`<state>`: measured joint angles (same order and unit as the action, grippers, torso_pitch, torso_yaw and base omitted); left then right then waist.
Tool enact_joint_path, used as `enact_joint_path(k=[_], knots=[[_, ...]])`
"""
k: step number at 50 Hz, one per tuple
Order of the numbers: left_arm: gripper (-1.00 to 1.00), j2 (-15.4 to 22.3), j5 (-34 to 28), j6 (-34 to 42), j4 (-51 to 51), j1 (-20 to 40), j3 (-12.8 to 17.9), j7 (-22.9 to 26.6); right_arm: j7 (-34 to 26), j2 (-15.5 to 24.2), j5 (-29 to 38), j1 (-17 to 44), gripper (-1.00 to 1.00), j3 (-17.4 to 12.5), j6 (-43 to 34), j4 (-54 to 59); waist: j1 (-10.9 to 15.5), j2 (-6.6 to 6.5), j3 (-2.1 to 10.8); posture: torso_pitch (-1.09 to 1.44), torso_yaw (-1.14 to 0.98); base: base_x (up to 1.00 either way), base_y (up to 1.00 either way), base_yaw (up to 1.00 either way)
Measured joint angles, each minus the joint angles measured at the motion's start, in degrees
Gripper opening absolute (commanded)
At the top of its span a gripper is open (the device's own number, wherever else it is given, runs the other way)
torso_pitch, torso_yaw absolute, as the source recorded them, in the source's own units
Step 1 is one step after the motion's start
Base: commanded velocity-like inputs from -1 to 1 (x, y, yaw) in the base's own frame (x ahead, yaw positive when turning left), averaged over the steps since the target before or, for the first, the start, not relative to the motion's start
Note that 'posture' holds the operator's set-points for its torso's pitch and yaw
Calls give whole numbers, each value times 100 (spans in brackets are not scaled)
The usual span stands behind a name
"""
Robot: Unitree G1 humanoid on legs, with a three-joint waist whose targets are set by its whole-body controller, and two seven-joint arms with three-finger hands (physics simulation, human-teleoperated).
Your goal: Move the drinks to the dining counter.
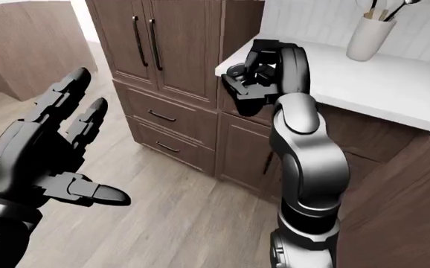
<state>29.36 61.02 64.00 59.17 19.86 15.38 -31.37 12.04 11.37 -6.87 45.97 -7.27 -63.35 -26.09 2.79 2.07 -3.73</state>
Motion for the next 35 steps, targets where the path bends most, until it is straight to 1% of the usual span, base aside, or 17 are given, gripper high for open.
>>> enact_joint_path(k=[2,3,4,6,9,10,11,14,15,20,23,24,25,27,28,31,35], knots=[[100,-33,-49,15,-7,29,9,53,15,23,-31,30,-100,-7,-11,11,-70,270,49,0,0,0,0,100],[100,-79,-73,18,5,35,9,74,27,39,-36,31,-100,-32,-4,28,-126,323,64,0,0,0,0,100],[100,-130,-94,26,21,-7,-39,96,50,48,-27,-31,-100,-70,-10,0,-129,222,-18,0,0,2,0,100],[100,-163,-133,86,6,-53,-159,161,109,54,9,-100,-100,-134,-97,11,-126,52,6,0,0,6,0,100],[100,-179,-176,126,6,51,-137,228,171,86,36,-42,-100,-180,-162,118,-252,-328,-64,0,0,10,0,100],[100,-168,-175,108,31,74,-102,227,185,94,39,-26,-100,-185,-157,105,-259,-468,-31,0,0,11,0,100],[100,-136,-167,86,40,98,-56,213,195,87,40,-1,-100,-177,-133,80,-225,-635,70,0,0,11,0,100],[100,-107,-226,37,-11,-21,-6,168,160,5,-34,-98,-100,-14,-111,13,-38,-544,129,0,0,11,0,100],[100,-115,-257,31,-14,-32,-32,174,135,1,-66,-100,-100,16,-117,23,-7,-470,127,0,0,13,0,100],[100,-192,-385,24,20,-48,-104,311,99,-5,-92,-89,-100,10,-53,4,-50,9,-72,0,0,13,0,100],[100,-244,-557,-3,-2,-71,-147,405,115,-86,-136,-58,-100,-101,-87,-108,-165,342,-55,0,0,14,0,100],[100,-348,-654,-12,0,-111,-208,464,141,-79,-184,-53,-100,-165,-133,-172,-236,328,-47,0,0,14,0,100],[100,-404,-706,18,0,-150,-290,513,177,-63,-215,-78,-100,-203,-157,-204,-236,285,-62,0,0,15,0,100],[100,-418,-740,88,-13,-150,-400,572,266,-55,-260,-69,-100,-273,-168,-138,-179,244,14,0,0,15,0,100],[100,-465,-817,98,-13,-144,-438,624,324,-49,-291,-19,-100,-303,-158,-63,-164,174,51,0,0,14,0,100],[100,-524,-997,79,28,-93,-448,735,486,-42,-402,55,-100,-317,-90,-68,-207,-117,64,0,0,14,0,100],[100,-455,-1158,-173,37,-288,-658,757,639,-55,-592,103,-100,-227,-24,-239,-281,-561,107,0,0,14,0,100]])
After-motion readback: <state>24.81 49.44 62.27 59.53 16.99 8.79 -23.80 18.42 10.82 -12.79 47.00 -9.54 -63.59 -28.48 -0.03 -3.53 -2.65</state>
